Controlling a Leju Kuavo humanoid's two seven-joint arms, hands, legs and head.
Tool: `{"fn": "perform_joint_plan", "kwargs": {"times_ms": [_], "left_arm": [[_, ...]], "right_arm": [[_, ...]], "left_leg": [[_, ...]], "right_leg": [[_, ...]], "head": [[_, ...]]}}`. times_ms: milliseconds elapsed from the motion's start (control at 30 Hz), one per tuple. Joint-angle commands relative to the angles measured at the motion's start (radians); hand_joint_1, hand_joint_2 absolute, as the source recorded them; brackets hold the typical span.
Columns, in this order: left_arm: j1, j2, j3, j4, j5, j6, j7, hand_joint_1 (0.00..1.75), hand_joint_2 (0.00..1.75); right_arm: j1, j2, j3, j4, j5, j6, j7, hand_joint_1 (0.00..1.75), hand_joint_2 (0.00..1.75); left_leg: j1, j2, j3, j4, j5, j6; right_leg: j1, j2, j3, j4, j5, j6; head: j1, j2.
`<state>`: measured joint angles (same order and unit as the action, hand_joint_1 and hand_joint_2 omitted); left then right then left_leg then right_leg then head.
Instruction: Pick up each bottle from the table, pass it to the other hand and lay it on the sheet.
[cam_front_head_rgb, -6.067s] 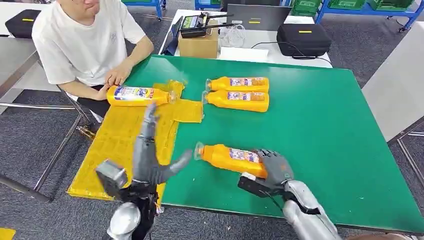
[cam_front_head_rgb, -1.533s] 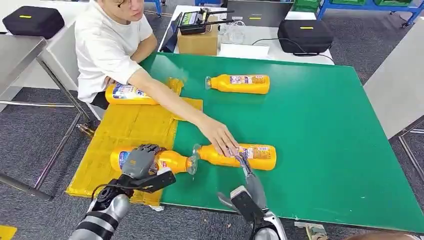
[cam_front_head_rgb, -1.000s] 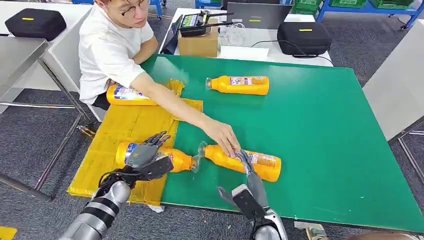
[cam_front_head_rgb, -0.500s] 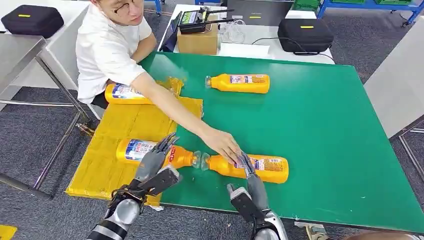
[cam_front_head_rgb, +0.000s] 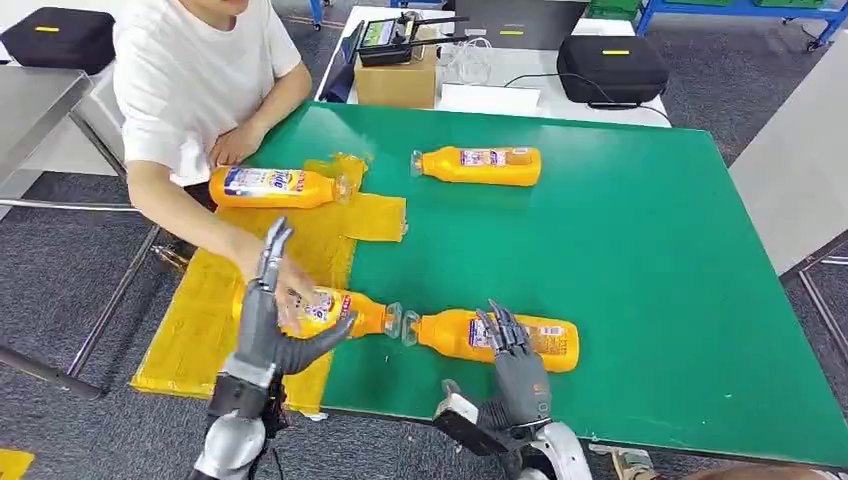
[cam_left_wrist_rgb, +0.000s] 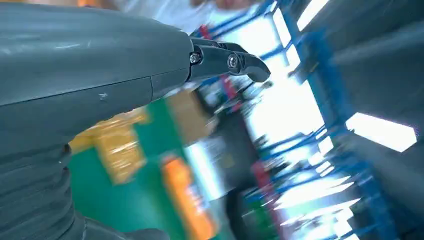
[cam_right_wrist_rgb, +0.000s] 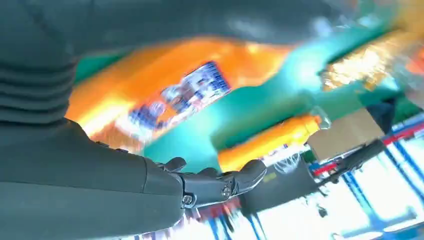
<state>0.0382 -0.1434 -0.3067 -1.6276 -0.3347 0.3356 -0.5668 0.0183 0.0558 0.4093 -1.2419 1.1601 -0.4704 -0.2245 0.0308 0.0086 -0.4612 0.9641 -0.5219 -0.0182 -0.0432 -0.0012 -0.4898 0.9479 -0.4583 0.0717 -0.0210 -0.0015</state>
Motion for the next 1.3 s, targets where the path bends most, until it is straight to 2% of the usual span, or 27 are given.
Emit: {"fn": "perform_joint_plan", "kwargs": {"times_ms": [33, 300, 367, 467, 500, 600, 667, 800, 900, 967, 1100, 1300], "left_arm": [[0.043, -0.036, 0.054, -0.163, 0.079, -0.002, -0.045, 0.0, 1.75], [0.037, -0.037, 0.047, -0.151, 0.083, -0.014, -0.064, 0.0, 1.75], [0.035, -0.035, 0.041, -0.147, 0.081, -0.019, -0.062, 0.0, 1.75], [0.034, -0.034, 0.044, -0.139, 0.079, -0.025, -0.05, 0.0, 1.75], [0.029, -0.032, 0.042, -0.13, 0.079, -0.031, -0.045, 0.0, 1.75], [0.016, -0.034, 0.029, -0.108, 0.093, -0.051, -0.041, 0.0, 1.75], [0.006, -0.038, 0.006, -0.087, 0.1, -0.055, -0.041, 0.0, 1.75], [0.002, -0.042, -0.012, -0.078, 0.103, -0.056, -0.041, 0.0, 1.75], [-0.003, -0.038, -0.033, -0.064, 0.114, -0.053, -0.032, 0.0, 1.75], [-0.005, -0.035, -0.035, -0.042, 0.129, -0.058, -0.017, 0.0, 1.75], [-0.02, -0.041, -0.035, -0.009, 0.153, -0.07, -0.032, 0.0, 1.75], [-0.022, -0.043, -0.037, -0.012, 0.151, -0.068, -0.03, 0.0, 1.75]], "right_arm": [[0.005, -0.198, 0.024, -0.168, 0.15, 0.044, 0.07, 0.0, 1.75], [-0.001, -0.213, 0.026, -0.17, 0.173, 0.066, 0.092, 0.0, 1.75], [-0.001, -0.22, -0.003, -0.156, 0.162, 0.104, 0.115, 0.0, 1.75], [-0.019, -0.239, -0.042, -0.086, 0.158, 0.168, 0.142, 0.0, 1.75], [-0.042, -0.238, -0.051, -0.04, 0.15, 0.183, 0.145, 0.0, 1.75], [-0.109, -0.2, -0.083, 0.068, 0.063, 0.21, 0.1, 0.0, 1.75], [-0.149, -0.143, -0.104, 0.147, -0.028, 0.232, 0.067, 0.0, 1.75], [-0.17, -0.126, -0.083, 0.18, -0.028, 0.236, 0.068, 0.0, 1.75], [-0.231, -0.112, -0.054, 0.279, -0.01, 0.282, 0.158, 0.0, 1.75], [-0.285, -0.098, -0.034, 0.353, 0.001, 0.258, 0.172, 0.0, 1.75], [-0.354, -0.076, -0.013, 0.453, -0.01, 0.234, 0.146, 0.0, 1.75], [-0.355, -0.077, -0.012, 0.456, -0.01, 0.231, 0.145, 0.0, 1.75]], "left_leg": [[0.0, -0.001, -0.002, 0.0, 0.0, 0.002], [0.001, -0.001, 0.0, -0.001, 0.0, 0.003], [0.0, 0.0, 0.0, 0.0, 0.0, 0.002], [0.001, -0.002, 0.001, -0.002, 0.0, 0.004], [0.0, -0.001, 0.001, -0.001, 0.0, 0.002], [0.001, 0.001, 0.001, -0.002, 0.001, 0.003], [0.001, 0.001, 0.001, -0.002, 0.001, 0.002], [0.001, 0.001, 0.001, -0.002, 0.001, 0.002], [0.001, 0.0, 0.002, -0.002, 0.001, 0.002], [0.001, 0.003, 0.002, -0.002, 0.001, 0.002], [0.001, 0.003, 0.002, -0.002, 0.001, 0.003], [0.001, 0.0, 0.003, -0.002, 0.001, 0.002]], "right_leg": [[0.001, -0.001, -0.001, 0.0, 0.0, -0.003], [0.003, 0.0, 0.0, -0.002, 0.0, -0.006], [0.001, 0.0, 0.0, 0.0, 0.0, -0.003], [0.002, -0.001, 0.002, -0.003, 0.0, -0.006], [0.001, -0.001, 0.001, -0.002, 0.0, -0.003], [0.002, 0.002, 0.001, -0.003, 0.002, -0.005], [0.001, 0.002, 0.001, -0.002, 0.002, -0.004], [0.002, 0.002, 0.0, -0.002, 0.002, -0.005], [0.002, 0.0, 0.001, -0.003, 0.001, -0.005], [0.002, 0.004, 0.0, -0.002, 0.002, -0.004], [0.002, 0.004, 0.001, -0.003, 0.003, -0.004], [0.002, 0.0, 0.002, -0.002, 0.001, -0.005]], "head": [[0.0, 0.0], [0.0, 0.0], [0.0, 0.0], [0.0, 0.0], [0.0, 0.0], [0.0, 0.0], [0.0, 0.0], [0.0, 0.0], [0.0, 0.0], [0.0, 0.0], [0.0, 0.0], [0.0, 0.0]]}}
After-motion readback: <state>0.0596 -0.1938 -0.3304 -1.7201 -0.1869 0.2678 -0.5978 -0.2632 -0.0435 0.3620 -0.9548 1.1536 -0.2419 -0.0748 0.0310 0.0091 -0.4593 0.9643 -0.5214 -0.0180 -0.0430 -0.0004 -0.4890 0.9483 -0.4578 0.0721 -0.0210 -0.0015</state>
